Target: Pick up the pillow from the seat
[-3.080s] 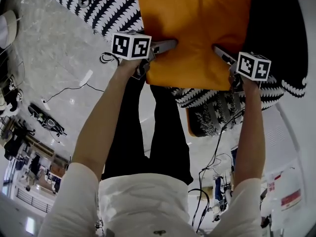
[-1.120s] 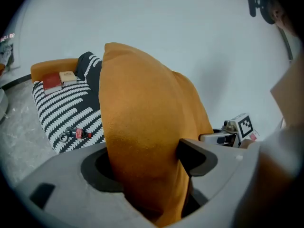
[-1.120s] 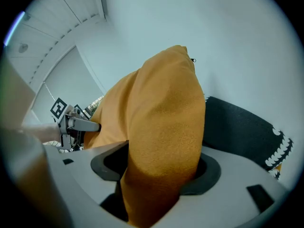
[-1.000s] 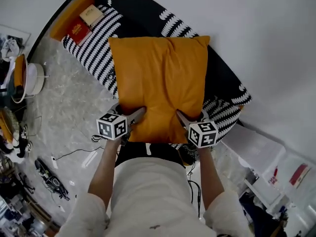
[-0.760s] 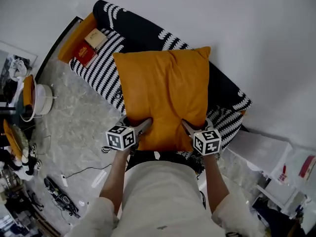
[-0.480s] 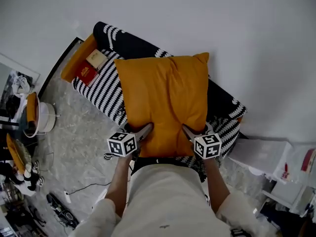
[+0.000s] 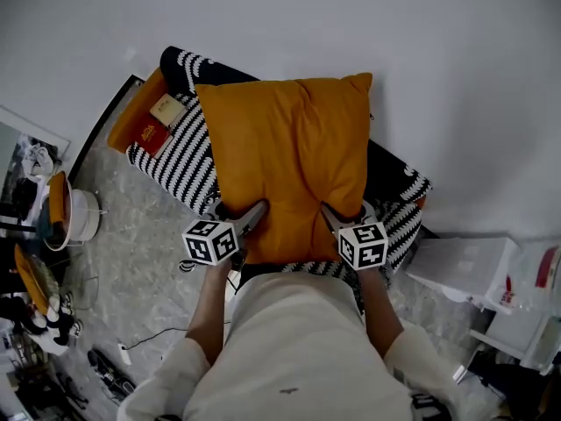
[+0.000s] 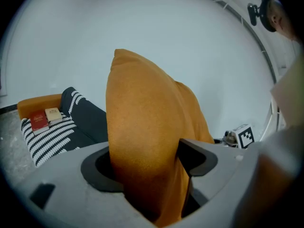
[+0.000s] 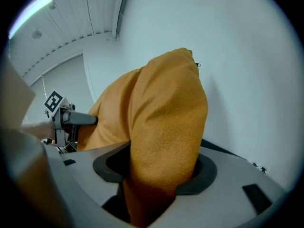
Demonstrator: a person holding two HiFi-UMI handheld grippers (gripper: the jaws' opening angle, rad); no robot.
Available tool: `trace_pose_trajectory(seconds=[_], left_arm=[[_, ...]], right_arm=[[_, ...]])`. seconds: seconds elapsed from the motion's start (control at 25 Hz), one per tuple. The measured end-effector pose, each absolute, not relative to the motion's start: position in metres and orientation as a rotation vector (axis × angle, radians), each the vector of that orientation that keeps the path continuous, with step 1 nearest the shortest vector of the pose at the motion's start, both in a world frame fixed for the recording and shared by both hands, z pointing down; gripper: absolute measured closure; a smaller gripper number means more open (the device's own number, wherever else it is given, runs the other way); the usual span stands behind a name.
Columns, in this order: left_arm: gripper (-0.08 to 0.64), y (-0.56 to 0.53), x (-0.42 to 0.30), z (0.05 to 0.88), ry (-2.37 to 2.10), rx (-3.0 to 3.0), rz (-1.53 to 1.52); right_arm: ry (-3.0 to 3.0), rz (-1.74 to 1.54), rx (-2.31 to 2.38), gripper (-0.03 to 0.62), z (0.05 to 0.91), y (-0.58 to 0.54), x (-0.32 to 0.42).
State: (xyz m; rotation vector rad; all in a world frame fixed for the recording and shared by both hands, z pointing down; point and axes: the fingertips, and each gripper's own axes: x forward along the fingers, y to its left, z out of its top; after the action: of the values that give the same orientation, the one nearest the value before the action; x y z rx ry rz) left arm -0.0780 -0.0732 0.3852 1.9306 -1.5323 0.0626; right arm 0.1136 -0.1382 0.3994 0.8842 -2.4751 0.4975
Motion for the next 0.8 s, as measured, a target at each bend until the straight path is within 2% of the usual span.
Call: trace_pose_trajectory(seconds=[0.8], left_arm=[[0.193, -0.081, -0.061, 0.36, -1.502, 2.028, 0.069]], right_arm=[[-2.48, 0.484, 1.01, 0.327, 0.382, -0.132, 0.132]])
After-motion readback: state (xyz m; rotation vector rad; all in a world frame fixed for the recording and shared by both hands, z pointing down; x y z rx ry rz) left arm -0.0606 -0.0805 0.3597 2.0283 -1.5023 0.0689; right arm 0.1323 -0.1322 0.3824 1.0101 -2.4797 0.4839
